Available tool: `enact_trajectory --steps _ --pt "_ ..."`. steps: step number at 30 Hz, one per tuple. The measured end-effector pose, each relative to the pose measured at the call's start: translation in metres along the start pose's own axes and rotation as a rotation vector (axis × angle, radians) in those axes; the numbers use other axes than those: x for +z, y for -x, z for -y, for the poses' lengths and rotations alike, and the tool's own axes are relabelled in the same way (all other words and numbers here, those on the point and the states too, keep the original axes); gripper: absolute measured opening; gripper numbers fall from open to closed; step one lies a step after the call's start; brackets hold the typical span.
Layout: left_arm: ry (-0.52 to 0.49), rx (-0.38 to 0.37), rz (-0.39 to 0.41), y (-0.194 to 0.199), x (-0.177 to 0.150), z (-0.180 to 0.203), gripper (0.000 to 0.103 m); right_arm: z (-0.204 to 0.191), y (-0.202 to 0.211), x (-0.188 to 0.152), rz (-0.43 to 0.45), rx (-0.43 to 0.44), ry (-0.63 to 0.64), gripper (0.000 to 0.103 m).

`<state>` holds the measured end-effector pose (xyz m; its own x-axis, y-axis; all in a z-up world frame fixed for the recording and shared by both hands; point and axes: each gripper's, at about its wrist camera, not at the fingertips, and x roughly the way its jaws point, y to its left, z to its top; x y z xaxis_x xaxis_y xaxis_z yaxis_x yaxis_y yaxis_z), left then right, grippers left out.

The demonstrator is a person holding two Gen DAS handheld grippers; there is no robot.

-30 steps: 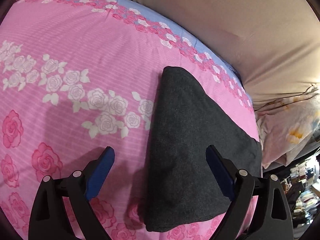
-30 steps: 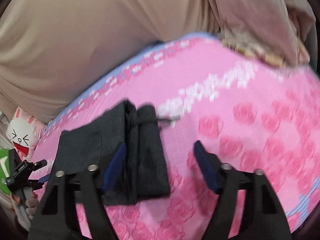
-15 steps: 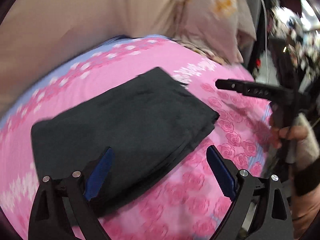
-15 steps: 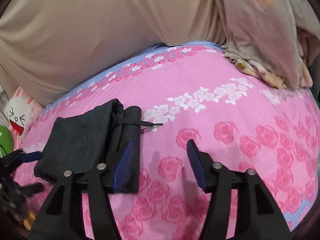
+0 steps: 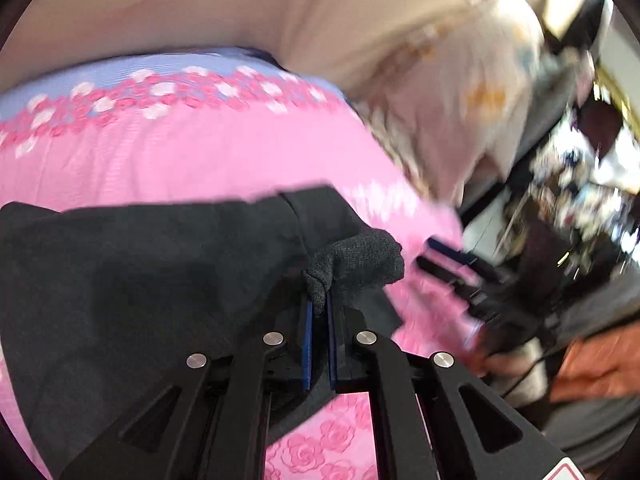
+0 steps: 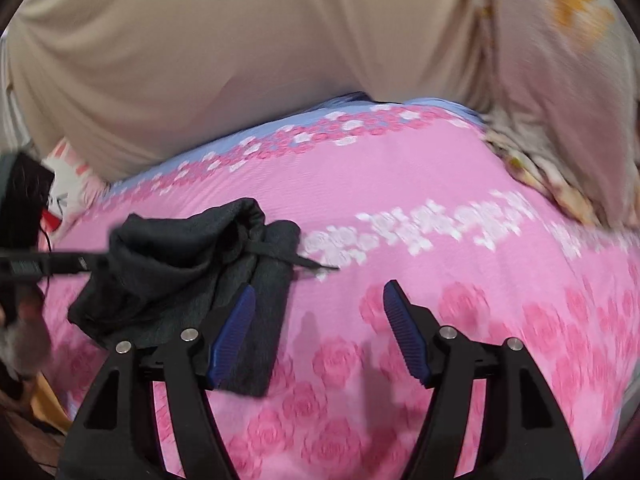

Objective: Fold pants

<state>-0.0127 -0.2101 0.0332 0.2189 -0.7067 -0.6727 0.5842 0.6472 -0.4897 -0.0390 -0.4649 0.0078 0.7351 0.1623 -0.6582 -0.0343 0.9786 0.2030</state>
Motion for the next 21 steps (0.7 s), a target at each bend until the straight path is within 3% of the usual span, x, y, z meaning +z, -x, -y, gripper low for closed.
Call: enact_trajectory --steps 3,6,7,8,10,12,16,18,19,21 --pt "0.017 0.034 0.039 0.009 0.011 -0.006 0.004 -0.013 -0.034 0.015 -0.061 0.029 0.094 0.061" --pt "0.033 0.045 0.062 0.013 0.018 -0.009 0.004 -0.027 -0.057 0.021 -0.108 0.027 0.162 0.041" --pt "0.035 0.047 0.066 0.013 0.020 -0.011 0.004 -0.031 -0.066 0.021 -0.143 0.034 0.180 0.023" --pt "0.039 0.051 0.071 0.016 0.020 -0.012 0.004 -0.035 -0.069 0.020 -0.159 0.027 0.188 0.014" --pt "0.041 0.054 0.073 0.019 0.021 -0.013 0.004 -0.046 -0.061 0.019 -0.151 -0.033 0.223 0.011" --pt "0.038 0.052 0.078 0.022 0.022 -0.014 0.004 -0.053 -0.039 0.018 -0.115 -0.033 0.199 0.010" --pt "0.030 0.042 0.076 0.022 0.019 -0.012 0.004 -0.075 -0.003 0.005 -0.089 0.057 0.137 0.010" --pt "0.022 0.030 0.072 0.021 0.018 -0.009 0.004 -0.090 -0.013 -0.007 -0.138 0.220 0.079 0.010" --pt "0.021 0.021 0.069 0.020 0.016 -0.007 0.004 -0.100 -0.020 -0.013 -0.159 0.261 0.079 0.010" --pt "0.013 0.012 0.063 0.018 0.013 -0.001 0.004 -0.113 -0.027 -0.022 -0.148 0.216 0.110 0.010"
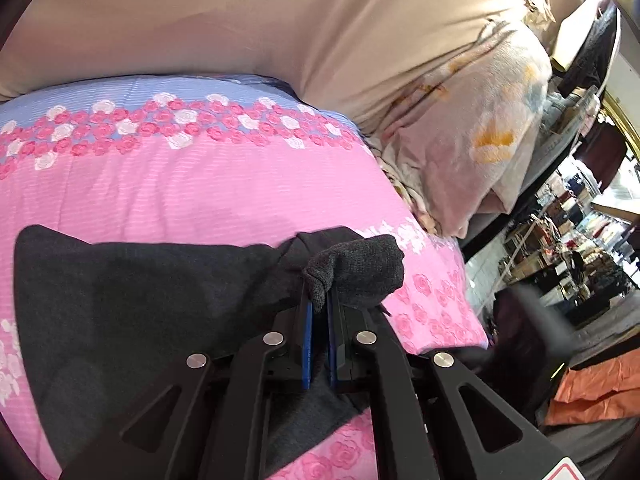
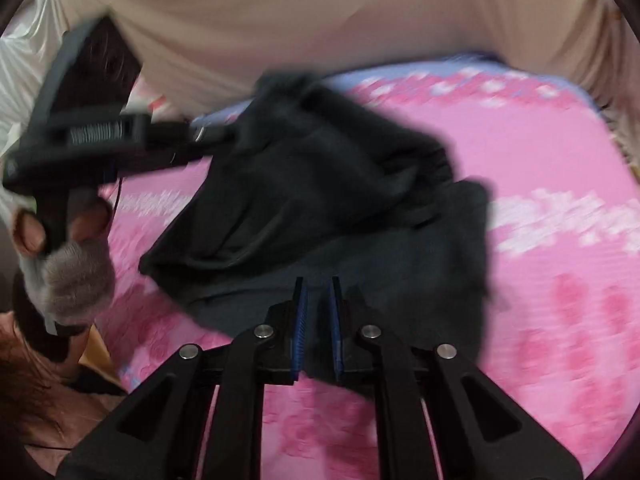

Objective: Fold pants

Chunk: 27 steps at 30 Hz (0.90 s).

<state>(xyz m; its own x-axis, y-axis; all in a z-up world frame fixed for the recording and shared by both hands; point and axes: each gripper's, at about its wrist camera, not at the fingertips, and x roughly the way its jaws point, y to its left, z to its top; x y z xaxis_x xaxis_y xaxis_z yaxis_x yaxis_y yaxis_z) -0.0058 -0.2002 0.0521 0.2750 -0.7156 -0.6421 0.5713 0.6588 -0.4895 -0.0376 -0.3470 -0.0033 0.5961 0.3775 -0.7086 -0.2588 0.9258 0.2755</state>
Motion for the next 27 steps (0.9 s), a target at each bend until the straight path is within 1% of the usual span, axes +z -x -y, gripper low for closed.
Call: enact_trajectory --steps 1,2,3,4,5,7,9,10,11,12,13,14,16,19,20,21,22,24,25,26,27 --pt "-0.005 0.002 -0.001 0.000 -0.001 0.001 0.004 0.002 0.004 0.001 0.030 -0.028 -0.007 0.010" --pt "-0.011 0.009 0.000 0.001 -0.001 0.003 0.004 0.011 0.016 0.005 0.085 -0.088 -0.032 0.013" --pt "-0.014 0.015 0.001 0.002 -0.001 0.003 0.004 0.020 0.024 0.009 0.114 -0.136 -0.046 0.016" --pt "-0.015 0.017 -0.001 0.001 -0.001 0.002 0.004 0.032 0.031 0.012 0.131 -0.164 -0.064 0.024" --pt "-0.014 0.021 0.001 0.001 0.000 0.002 0.004 0.045 0.034 0.016 0.126 -0.165 -0.090 0.027" --pt "-0.014 0.023 0.003 0.000 0.000 0.001 0.004 0.067 0.029 0.019 0.088 -0.147 -0.129 0.027" --pt "-0.011 0.024 0.008 -0.001 0.000 -0.001 0.004 0.076 0.018 0.022 0.047 -0.150 -0.125 0.027" --pt "-0.006 0.023 0.010 -0.001 0.000 -0.002 0.004 0.078 0.011 0.024 0.031 -0.129 -0.123 0.027" --pt "-0.002 0.024 0.009 -0.001 0.000 -0.003 0.004 0.079 0.005 0.026 0.018 -0.113 -0.124 0.023" --pt "-0.002 0.026 0.008 -0.002 0.000 -0.003 0.004 0.078 0.000 0.026 0.005 -0.124 -0.120 0.018" --pt "-0.001 0.029 0.007 -0.002 0.000 -0.003 0.004 0.077 -0.001 0.027 0.002 -0.148 -0.110 0.009" --pt "-0.003 0.030 0.007 -0.001 0.000 -0.003 0.004 0.070 0.003 0.026 0.012 -0.150 -0.101 0.006" --pt "-0.005 0.029 0.009 0.000 0.001 -0.002 0.004 0.050 0.018 0.019 0.043 -0.109 -0.097 0.001" --pt "-0.011 0.023 0.011 0.002 0.002 -0.001 0.004 0.017 0.030 0.010 0.060 -0.085 -0.064 0.002" --pt "-0.014 0.015 0.011 0.002 0.001 0.000 0.004 0.013 0.030 0.009 0.058 -0.060 -0.059 0.001" --pt "-0.014 0.009 0.011 0.002 0.001 0.002 0.004 0.004 0.025 0.004 0.047 -0.009 -0.066 0.001" --pt "-0.012 0.001 0.008 0.001 0.000 0.004 0.004 -0.001 0.017 -0.002 0.029 0.025 -0.070 0.001" --pt "-0.013 -0.014 -0.006 -0.003 -0.003 0.008 0.004 -0.011 -0.012 -0.010 -0.024 0.061 -0.075 0.002" --pt "-0.015 -0.028 -0.025 -0.007 -0.008 0.012 0.004 -0.010 -0.017 -0.011 -0.023 0.062 -0.091 0.003" --pt "-0.018 -0.046 -0.062 -0.014 -0.014 0.016 0.004 -0.010 -0.015 -0.011 -0.012 0.057 -0.098 0.003" --pt "-0.026 -0.066 -0.113 -0.022 -0.022 0.021 0.005 -0.007 -0.005 -0.010 0.017 0.076 -0.124 0.007"
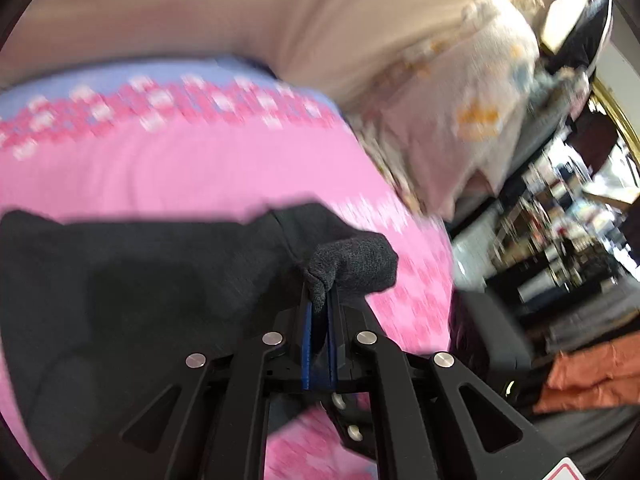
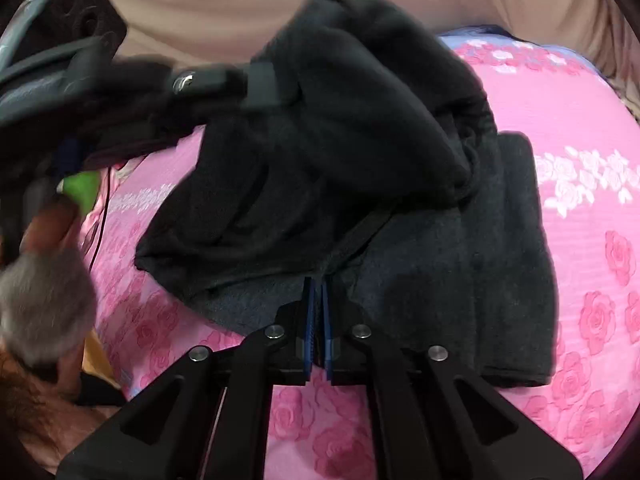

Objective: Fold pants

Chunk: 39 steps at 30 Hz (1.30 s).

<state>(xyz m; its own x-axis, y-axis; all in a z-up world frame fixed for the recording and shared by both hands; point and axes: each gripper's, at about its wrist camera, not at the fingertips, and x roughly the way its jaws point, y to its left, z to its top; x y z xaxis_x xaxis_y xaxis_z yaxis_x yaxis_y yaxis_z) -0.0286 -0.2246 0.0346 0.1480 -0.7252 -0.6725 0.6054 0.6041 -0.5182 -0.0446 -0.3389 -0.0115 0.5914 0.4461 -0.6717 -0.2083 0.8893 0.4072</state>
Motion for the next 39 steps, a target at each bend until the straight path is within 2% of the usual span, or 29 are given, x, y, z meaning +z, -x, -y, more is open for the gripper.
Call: enact_trajectory --steps 1,2,3,4,5,7,9,10,11,12,13,16,17,19,20,22,24,25,26,28,30,31,32,33,34,36,38,39 --pt "-0.005 -0.013 -0.046 -0.008 -0.006 0.002 0.007 0.007 0.012 0.000 0.034 0.028 -0.040 0.016" --pt "-0.009 -0.028 -0.094 -0.017 -0.014 0.004 0.008 0.014 0.024 -0.003 0.053 0.037 -0.077 0.035" --pt "-0.009 -0.063 -0.094 -0.017 -0.020 0.004 0.011 0.020 0.034 -0.014 0.027 0.009 -0.089 0.039" --pt "-0.005 -0.063 -0.104 -0.015 -0.025 0.003 0.012 0.022 0.043 -0.022 0.046 -0.014 -0.083 0.045" --pt "0.004 -0.078 -0.102 -0.007 -0.029 -0.001 0.012 0.026 0.054 -0.030 0.060 -0.048 -0.085 0.056" --pt "0.021 -0.100 -0.055 0.018 -0.035 -0.009 0.013 0.041 0.079 -0.047 0.095 -0.161 -0.140 0.073" --pt "0.045 -0.085 0.015 0.050 -0.039 -0.022 0.021 0.054 0.101 -0.056 0.155 -0.165 -0.230 0.077" --pt "0.076 -0.066 0.070 0.071 -0.040 -0.034 0.033 0.059 0.110 -0.057 0.187 -0.150 -0.273 0.081" --pt "0.110 -0.041 0.113 0.087 -0.041 -0.046 0.055 0.062 0.113 -0.055 0.214 -0.142 -0.303 0.086" --pt "0.173 0.013 0.176 0.107 -0.043 -0.065 0.064 0.062 0.112 -0.052 0.219 -0.141 -0.307 0.088" --pt "0.224 0.060 0.228 0.121 -0.047 -0.081 0.067 0.060 0.106 -0.043 0.219 -0.136 -0.303 0.088" --pt "0.362 0.169 0.262 0.137 -0.057 -0.130 0.067 0.046 0.084 -0.024 0.188 -0.115 -0.252 0.087" --pt "0.402 0.188 0.256 0.137 -0.063 -0.143 0.067 0.043 0.077 -0.017 0.169 -0.089 -0.223 0.082" --pt "0.457 0.187 0.225 0.131 -0.075 -0.162 0.067 0.032 0.053 -0.003 0.120 -0.042 -0.170 0.076" --pt "0.472 0.181 0.219 0.128 -0.081 -0.167 0.067 0.030 0.044 0.001 0.099 -0.049 -0.161 0.070" --pt "0.471 0.163 0.211 0.122 -0.085 -0.168 0.067 0.031 0.015 0.009 0.033 -0.135 -0.165 0.067" --pt "0.460 0.138 0.214 0.121 -0.084 -0.167 0.067 0.030 0.005 0.013 0.041 -0.156 -0.162 0.053" --pt "0.451 0.135 0.214 0.122 -0.082 -0.166 0.067 0.023 0.006 0.018 0.041 -0.153 -0.147 0.028" --pt "0.441 0.137 0.219 0.123 -0.080 -0.163 0.067 0.014 0.014 0.023 0.063 -0.170 -0.120 0.021" --pt "0.425 0.132 0.228 0.124 -0.076 -0.159 0.067 -0.006 0.039 0.032 0.144 -0.195 -0.061 0.020" --pt "0.408 0.117 0.233 0.125 -0.075 -0.156 0.067 -0.004 0.050 0.034 0.176 -0.219 -0.064 0.020" --pt "0.403 0.113 0.232 0.122 -0.073 -0.156 0.067 0.005 0.046 0.032 0.165 -0.268 -0.081 0.020" --pt "0.407 0.112 0.227 0.119 -0.073 -0.157 0.067 0.018 0.033 0.027 0.123 -0.334 -0.097 0.021" --pt "0.415 0.101 0.216 0.114 -0.075 -0.159 0.067 0.032 0.020 0.020 0.070 -0.366 -0.128 0.023" --pt "0.425 0.095 0.200 0.108 -0.077 -0.161 0.067 0.038 0.017 0.015 0.062 -0.362 -0.160 0.036" --pt "0.444 0.095 0.181 0.101 -0.081 -0.163 0.067 0.045 0.028 0.005 0.119 -0.309 -0.236 0.044" --pt "0.460 0.085 0.170 0.094 -0.086 -0.166 0.067 0.043 0.042 0.001 0.163 -0.354 -0.243 0.081" --pt "0.470 0.062 0.164 0.091 -0.089 -0.167 0.067 0.044 0.046 -0.001 0.170 -0.350 -0.249 0.087"
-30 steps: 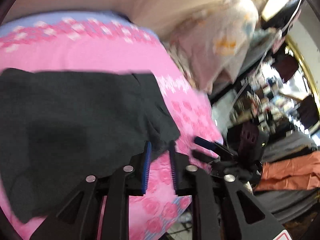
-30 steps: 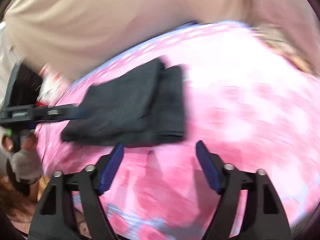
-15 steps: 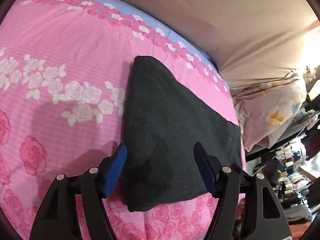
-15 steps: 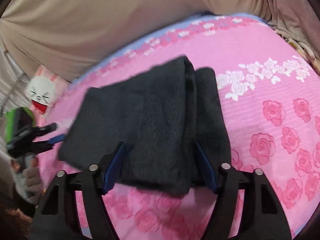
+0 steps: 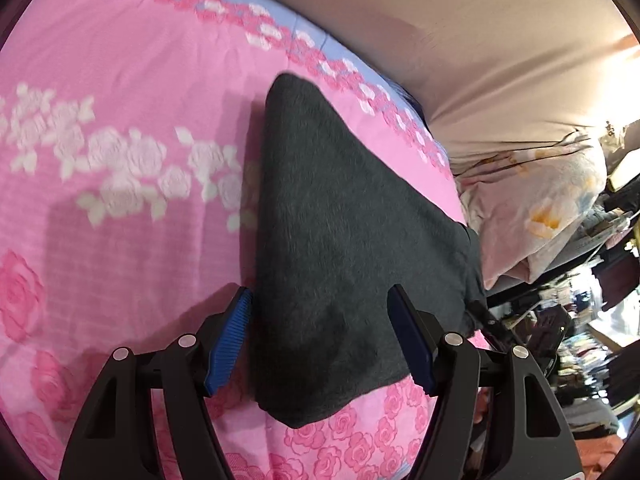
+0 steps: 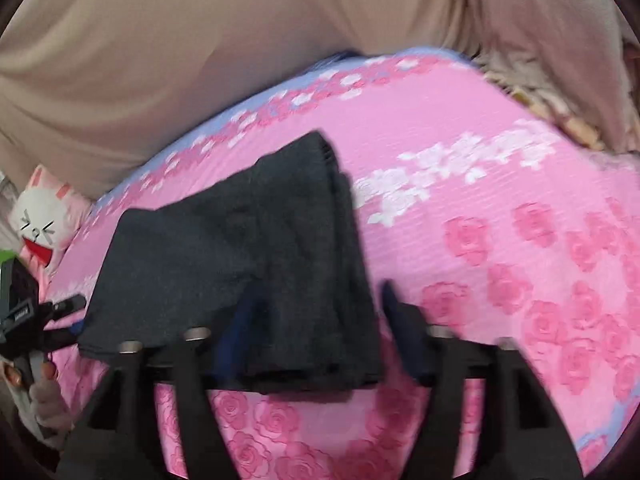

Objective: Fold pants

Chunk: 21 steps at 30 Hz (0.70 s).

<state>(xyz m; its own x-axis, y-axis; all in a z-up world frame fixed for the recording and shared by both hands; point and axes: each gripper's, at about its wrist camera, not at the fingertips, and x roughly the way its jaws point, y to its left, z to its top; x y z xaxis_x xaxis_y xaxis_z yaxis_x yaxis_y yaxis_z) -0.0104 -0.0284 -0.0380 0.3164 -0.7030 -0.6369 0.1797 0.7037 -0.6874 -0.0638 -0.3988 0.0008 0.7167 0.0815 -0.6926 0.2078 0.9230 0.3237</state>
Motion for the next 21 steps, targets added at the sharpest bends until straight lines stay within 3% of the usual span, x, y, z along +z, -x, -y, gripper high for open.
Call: enact_trajectory --steps 3,4,5,6,7,8,14,18,20,21 --pt "-0.002 -0.027 0.015 -0.006 -0.002 -0.001 0.067 0.010 -0.018 -0.001 -0.091 0.118 -0.065 0.085" --pt "-0.007 -0.057 0.011 -0.009 -0.001 -0.001 0.066 0.010 -0.027 -0.003 -0.115 0.141 -0.078 0.069" --pt "-0.010 -0.081 0.009 -0.012 0.001 -0.001 0.035 0.006 -0.027 -0.001 -0.105 0.129 -0.063 0.058" --pt "-0.010 -0.095 -0.010 -0.017 0.003 -0.003 0.014 0.003 -0.028 0.001 -0.113 0.141 -0.062 0.048" --pt "-0.003 -0.101 -0.017 -0.019 0.007 -0.007 0.011 -0.003 -0.026 0.003 -0.108 0.152 -0.062 0.035" --pt "0.005 -0.130 -0.009 -0.016 0.010 -0.009 0.009 -0.008 -0.022 0.004 -0.104 0.153 -0.059 0.030" --pt "-0.133 -0.095 0.139 0.077 0.029 0.004 0.005 -0.074 0.021 -0.002 -0.024 0.276 0.016 0.027" --pt "-0.129 -0.010 0.129 0.118 0.020 -0.022 0.006 -0.100 -0.002 -0.049 -0.122 0.288 0.026 0.029" --pt "-0.108 0.050 0.052 0.112 -0.001 -0.047 0.008 -0.105 -0.014 -0.069 -0.134 0.201 0.061 0.047" --pt "-0.094 0.077 0.030 0.106 -0.009 -0.058 0.009 -0.101 -0.011 -0.076 -0.098 0.189 0.055 0.054"
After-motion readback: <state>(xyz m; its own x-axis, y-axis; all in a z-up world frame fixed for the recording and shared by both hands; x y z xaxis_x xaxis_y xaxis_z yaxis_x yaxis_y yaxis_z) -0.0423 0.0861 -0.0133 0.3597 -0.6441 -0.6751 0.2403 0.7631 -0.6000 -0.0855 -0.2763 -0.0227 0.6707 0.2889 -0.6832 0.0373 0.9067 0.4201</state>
